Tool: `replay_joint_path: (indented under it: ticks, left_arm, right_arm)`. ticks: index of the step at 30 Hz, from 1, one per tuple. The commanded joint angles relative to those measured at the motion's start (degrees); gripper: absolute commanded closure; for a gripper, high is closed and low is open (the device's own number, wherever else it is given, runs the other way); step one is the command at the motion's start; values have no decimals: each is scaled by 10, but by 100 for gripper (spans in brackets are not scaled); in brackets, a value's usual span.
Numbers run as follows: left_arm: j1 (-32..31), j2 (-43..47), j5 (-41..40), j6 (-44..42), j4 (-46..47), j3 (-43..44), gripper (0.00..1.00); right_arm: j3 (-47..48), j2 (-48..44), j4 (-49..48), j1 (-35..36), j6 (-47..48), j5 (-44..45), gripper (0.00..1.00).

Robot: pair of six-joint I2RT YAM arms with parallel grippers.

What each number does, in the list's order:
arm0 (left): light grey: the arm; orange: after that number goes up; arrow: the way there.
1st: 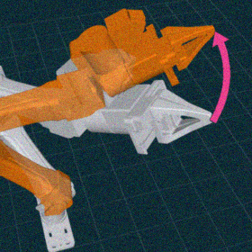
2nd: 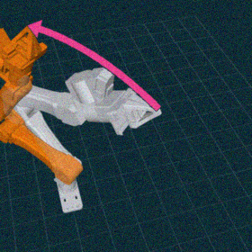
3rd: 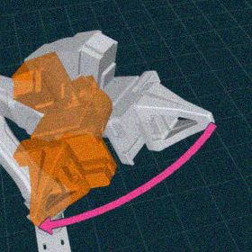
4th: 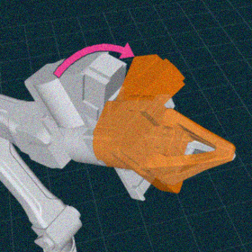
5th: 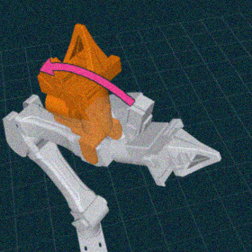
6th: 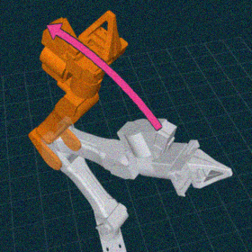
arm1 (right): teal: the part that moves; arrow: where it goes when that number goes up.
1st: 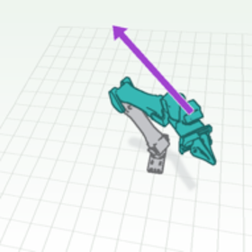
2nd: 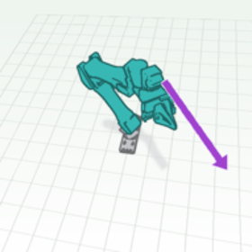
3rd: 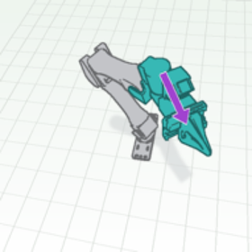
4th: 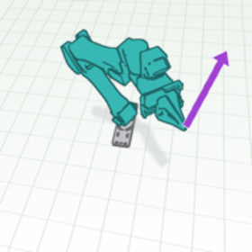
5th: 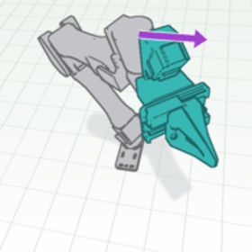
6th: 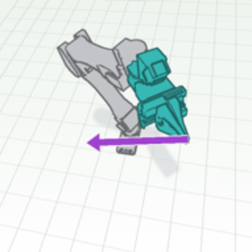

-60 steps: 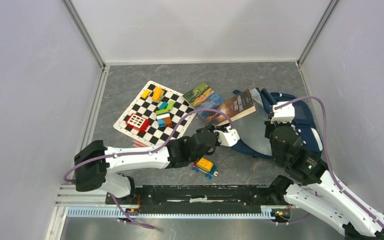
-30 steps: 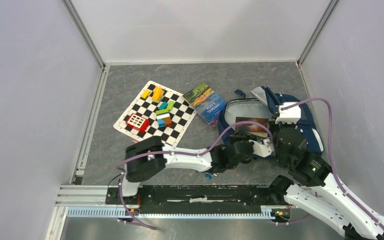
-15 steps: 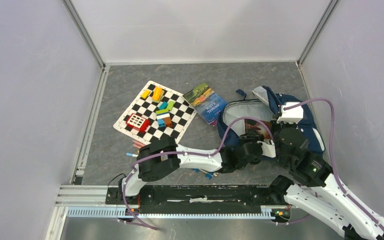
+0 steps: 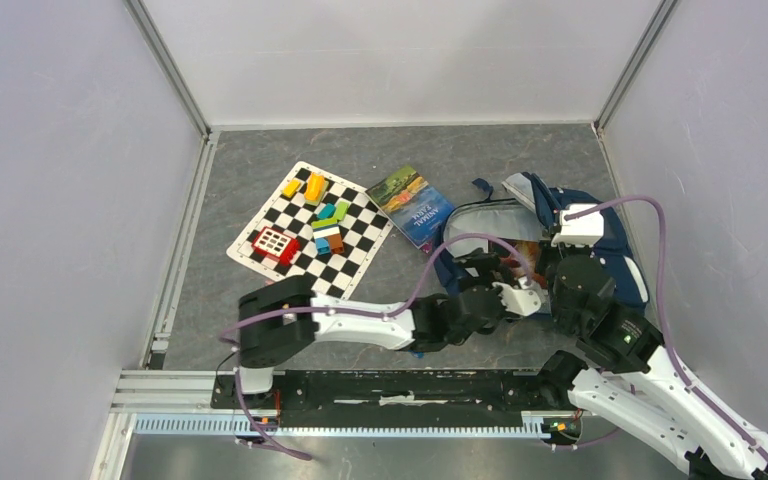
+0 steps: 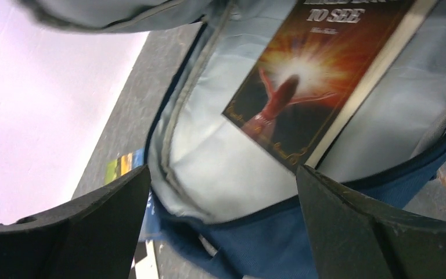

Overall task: Pack the student bag
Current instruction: Place the book in the student bag, then pick up the book from the center of the board.

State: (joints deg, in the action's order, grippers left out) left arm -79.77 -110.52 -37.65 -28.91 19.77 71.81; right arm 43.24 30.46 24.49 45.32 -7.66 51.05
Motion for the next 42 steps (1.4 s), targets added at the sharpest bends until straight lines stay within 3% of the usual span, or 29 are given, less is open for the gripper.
replay_joint_path:
  ticks: [1,4,8,11,15,21,28,36,42]
  left_arm:
    - [-5,108,-52,69,44,-61,0]
    - [-3,164,-66,125,3,-107,0]
    - [28,208,-64,247,-129,-108,0]
    - [93,227,-29,382,-234,-94,0]
    - [199,239,56,546,-291,-87,0]
    - [324,227,164,726,-209,-141,0]
    - [385,159,263,900,-54,-198,0]
    - [401,74,285,923,19,-180,1]
    - [409,26,283,927,2,-142,20]
  right_arm:
    - [8,-10,-73,2,-9,7,100]
    - [5,-14,-73,2,-9,9,100]
    - [1,-15,-73,2,-10,8,100]
    - [-2,-14,-73,2,-11,6,100]
    - [-4,-15,-73,2,-10,4,100]
    - [-2,-19,-73,3,-9,2,100]
    - [-2,-26,-71,2,3,4,100]
    - [3,-27,-68,2,16,7,100]
    - [1,-24,-71,3,23,9,100]
